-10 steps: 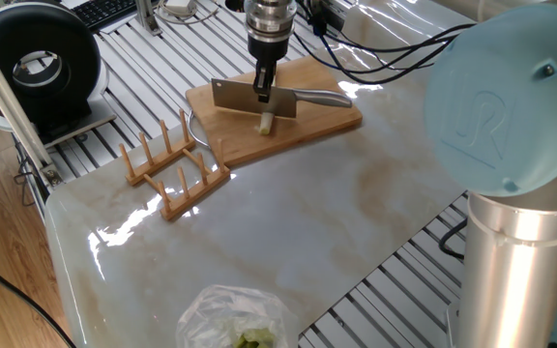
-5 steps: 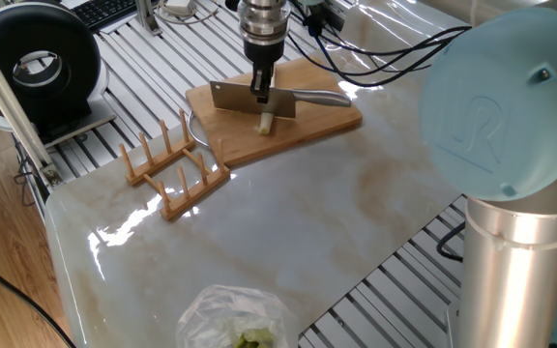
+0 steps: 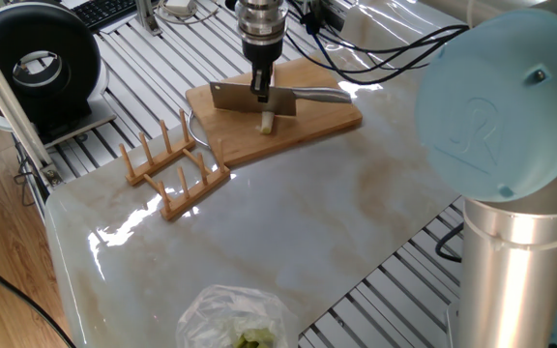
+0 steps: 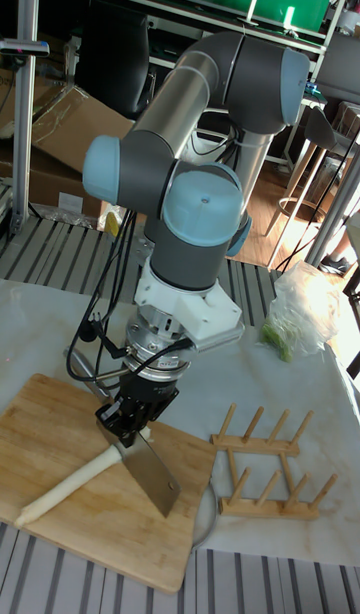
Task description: Chop the scallions
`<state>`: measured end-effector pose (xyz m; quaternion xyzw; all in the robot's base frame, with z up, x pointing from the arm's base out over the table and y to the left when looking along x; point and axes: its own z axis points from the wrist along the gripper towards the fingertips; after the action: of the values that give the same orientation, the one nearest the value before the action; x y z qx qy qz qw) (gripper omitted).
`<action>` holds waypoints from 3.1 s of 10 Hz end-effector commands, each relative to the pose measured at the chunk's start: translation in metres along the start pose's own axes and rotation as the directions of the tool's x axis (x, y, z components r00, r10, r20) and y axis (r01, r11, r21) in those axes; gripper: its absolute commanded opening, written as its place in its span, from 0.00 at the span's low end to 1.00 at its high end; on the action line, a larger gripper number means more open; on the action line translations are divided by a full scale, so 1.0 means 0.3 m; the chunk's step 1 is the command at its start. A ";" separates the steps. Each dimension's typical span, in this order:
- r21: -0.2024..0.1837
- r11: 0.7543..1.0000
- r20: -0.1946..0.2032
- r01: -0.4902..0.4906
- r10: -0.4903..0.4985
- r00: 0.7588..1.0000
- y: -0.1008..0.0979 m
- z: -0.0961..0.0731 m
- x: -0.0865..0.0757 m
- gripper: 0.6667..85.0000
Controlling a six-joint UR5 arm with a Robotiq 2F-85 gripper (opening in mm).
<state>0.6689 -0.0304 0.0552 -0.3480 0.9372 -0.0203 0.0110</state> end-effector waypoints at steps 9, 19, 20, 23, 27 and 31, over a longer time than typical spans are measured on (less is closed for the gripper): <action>-0.020 0.998 -0.006 0.054 -0.054 0.999 -0.014 0.008 0.012 0.01; -0.074 0.994 0.138 0.082 -0.071 0.988 0.000 -0.014 -0.070 0.01; -0.074 0.994 0.140 0.083 -0.072 0.987 -0.003 -0.003 -0.067 0.01; -0.060 0.994 0.119 0.091 -0.083 0.989 -0.021 -0.005 -0.049 0.01; -0.051 0.993 0.088 0.106 -0.101 0.991 -0.042 -0.005 -0.019 0.01; -0.046 0.994 0.006 0.095 -0.095 0.995 -0.024 -0.001 0.004 0.01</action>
<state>0.6764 -0.0379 0.0546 -0.3969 0.9176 0.0063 0.0196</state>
